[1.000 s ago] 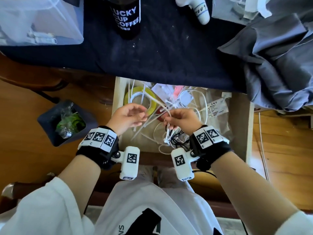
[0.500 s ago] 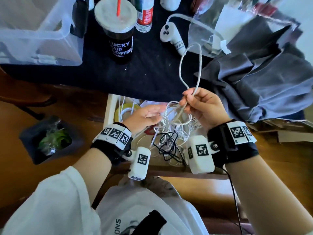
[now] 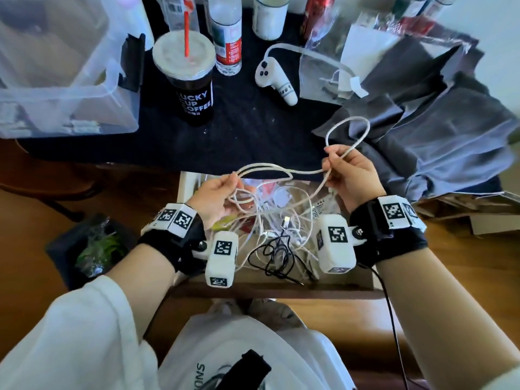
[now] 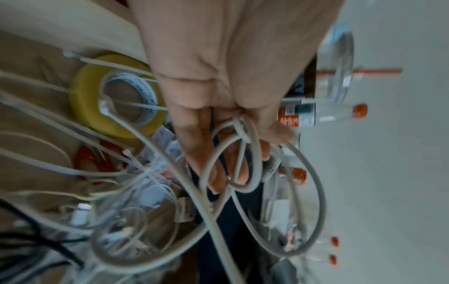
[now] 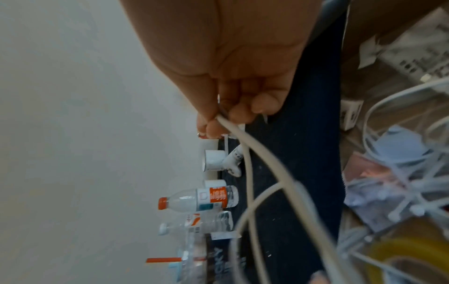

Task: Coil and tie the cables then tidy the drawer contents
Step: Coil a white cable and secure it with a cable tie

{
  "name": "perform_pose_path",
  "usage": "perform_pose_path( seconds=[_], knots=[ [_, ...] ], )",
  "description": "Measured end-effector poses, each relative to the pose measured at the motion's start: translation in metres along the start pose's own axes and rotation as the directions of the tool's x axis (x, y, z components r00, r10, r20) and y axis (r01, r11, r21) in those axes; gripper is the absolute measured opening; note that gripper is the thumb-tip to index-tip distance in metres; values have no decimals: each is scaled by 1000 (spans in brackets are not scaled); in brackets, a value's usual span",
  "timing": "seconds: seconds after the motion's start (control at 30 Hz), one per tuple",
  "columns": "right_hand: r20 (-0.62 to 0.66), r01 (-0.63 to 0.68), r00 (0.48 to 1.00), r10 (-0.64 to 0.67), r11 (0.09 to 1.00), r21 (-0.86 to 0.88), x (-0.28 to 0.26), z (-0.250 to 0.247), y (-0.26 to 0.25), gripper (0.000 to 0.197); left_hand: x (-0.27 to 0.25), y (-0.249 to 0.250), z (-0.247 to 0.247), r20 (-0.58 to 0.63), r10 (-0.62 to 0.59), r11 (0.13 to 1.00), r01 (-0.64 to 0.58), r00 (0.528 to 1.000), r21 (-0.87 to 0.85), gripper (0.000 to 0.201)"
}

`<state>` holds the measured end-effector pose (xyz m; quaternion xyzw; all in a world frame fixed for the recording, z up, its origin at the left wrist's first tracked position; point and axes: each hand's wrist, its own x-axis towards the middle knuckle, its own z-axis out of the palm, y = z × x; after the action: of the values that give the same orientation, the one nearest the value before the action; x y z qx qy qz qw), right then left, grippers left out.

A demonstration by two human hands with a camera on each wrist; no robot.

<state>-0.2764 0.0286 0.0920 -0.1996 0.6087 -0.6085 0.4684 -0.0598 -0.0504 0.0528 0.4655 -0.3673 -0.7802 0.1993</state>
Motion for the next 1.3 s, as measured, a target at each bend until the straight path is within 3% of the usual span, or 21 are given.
perform_pose_path(
  seconds=[0.33,0.43,0.53,0.67,0.73,0.83,0.97,1.07,1.2,1.3],
  knots=[
    [-83,-121,989,120,993,-14,-10,-9,14,23,-11,19,6,65,81,997,-81,995,-4,34],
    [-83,-159,984,156,987,-36,-15,-9,16,32,-11,20,11,74,123,992,-120,990,-40,33],
    [-60,-184,982,178,974,-135,-18,-12,22,46,-12,23,19,76,165,986,-161,983,-52,32],
    [-68,-225,974,217,883,-412,-16,-25,34,46,-14,29,26,78,191,979,-184,978,-85,32],
    [-156,-222,974,166,846,-485,-15,-31,38,52,-15,30,27,92,193,980,-187,977,-71,31],
    [-275,-91,959,-71,840,-535,-13,-31,33,47,-17,33,28,117,189,982,-186,975,-35,32],
    [-110,161,963,-248,850,-501,-8,-10,7,23,-21,39,31,187,179,982,-186,966,17,33],
    [105,284,956,-275,773,-567,-3,15,-7,21,-24,43,36,231,163,981,-183,959,69,34],
    [334,207,942,19,750,-628,-4,36,-14,18,-27,47,40,227,201,971,-225,953,86,32],
    [396,210,915,78,747,-631,-10,39,-14,12,-30,48,39,194,229,969,-243,954,51,30]
  ],
)
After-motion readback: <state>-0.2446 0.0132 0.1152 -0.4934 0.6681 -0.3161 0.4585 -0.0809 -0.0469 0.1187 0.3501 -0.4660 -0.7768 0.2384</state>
